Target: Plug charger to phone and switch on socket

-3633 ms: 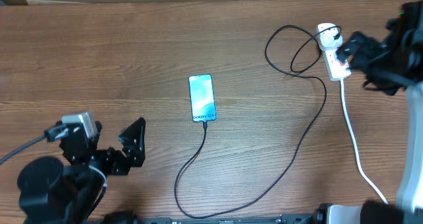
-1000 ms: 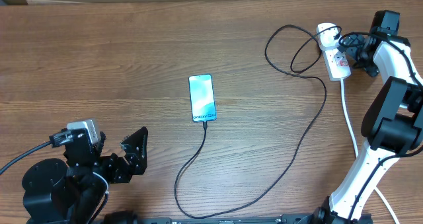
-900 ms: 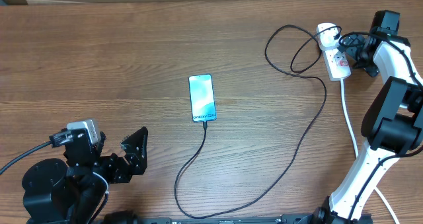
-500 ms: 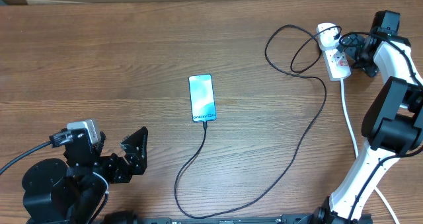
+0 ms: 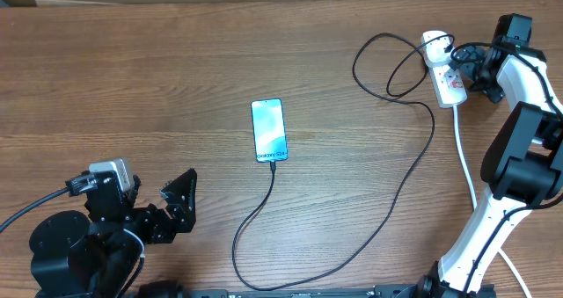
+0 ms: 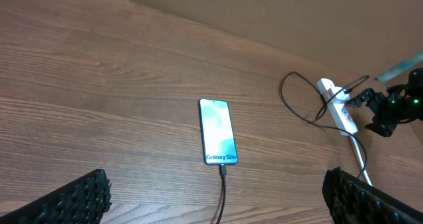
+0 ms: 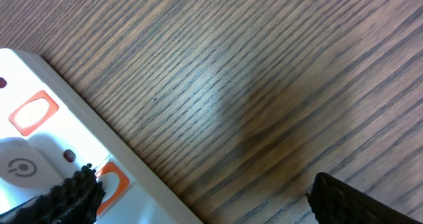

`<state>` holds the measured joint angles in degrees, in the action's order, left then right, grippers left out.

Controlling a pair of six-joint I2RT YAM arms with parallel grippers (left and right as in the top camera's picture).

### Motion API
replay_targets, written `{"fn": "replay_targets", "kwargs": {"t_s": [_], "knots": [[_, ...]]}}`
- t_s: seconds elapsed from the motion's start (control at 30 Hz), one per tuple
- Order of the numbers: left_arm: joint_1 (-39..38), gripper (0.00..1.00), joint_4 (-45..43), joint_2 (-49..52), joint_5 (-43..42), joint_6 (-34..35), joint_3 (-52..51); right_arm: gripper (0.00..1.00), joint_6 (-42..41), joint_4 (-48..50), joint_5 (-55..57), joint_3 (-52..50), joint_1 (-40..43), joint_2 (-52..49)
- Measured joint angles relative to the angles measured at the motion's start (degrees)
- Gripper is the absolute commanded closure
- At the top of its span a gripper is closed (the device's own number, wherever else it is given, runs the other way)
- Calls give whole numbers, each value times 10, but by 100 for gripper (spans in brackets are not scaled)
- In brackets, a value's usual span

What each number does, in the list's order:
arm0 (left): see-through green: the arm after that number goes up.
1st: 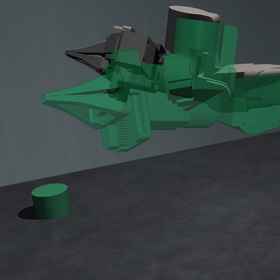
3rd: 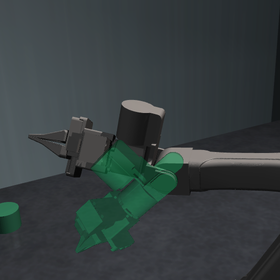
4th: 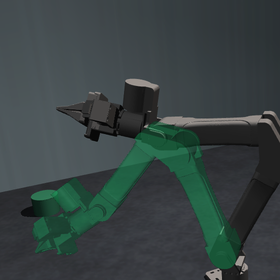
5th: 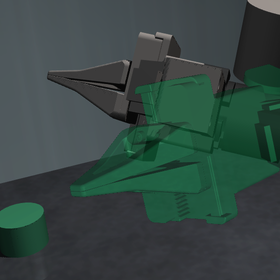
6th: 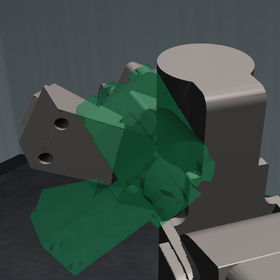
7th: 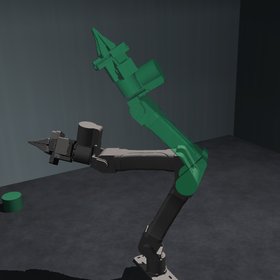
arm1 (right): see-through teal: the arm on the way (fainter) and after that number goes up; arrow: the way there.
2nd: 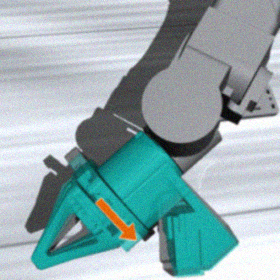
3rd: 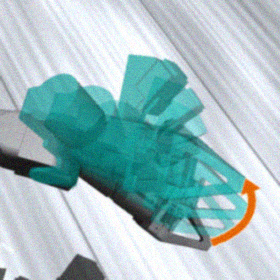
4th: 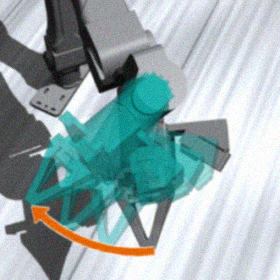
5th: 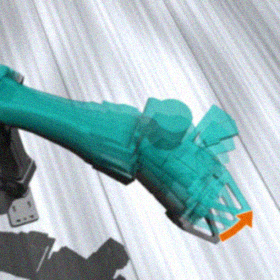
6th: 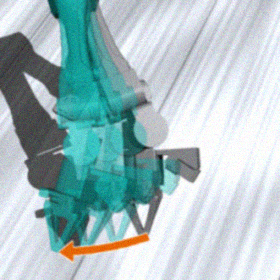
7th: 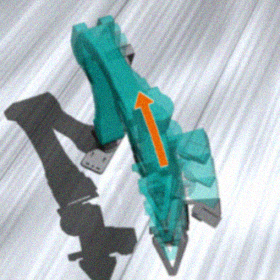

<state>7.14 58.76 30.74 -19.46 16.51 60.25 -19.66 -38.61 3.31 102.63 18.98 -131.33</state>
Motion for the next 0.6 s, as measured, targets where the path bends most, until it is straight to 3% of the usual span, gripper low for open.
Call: {"fn": "replay_targets", "kwargs": {"t_s": [0.6], "knots": [[0,1,0,0,0,0,0,0,0,-4,-1,0,0,0]]}}
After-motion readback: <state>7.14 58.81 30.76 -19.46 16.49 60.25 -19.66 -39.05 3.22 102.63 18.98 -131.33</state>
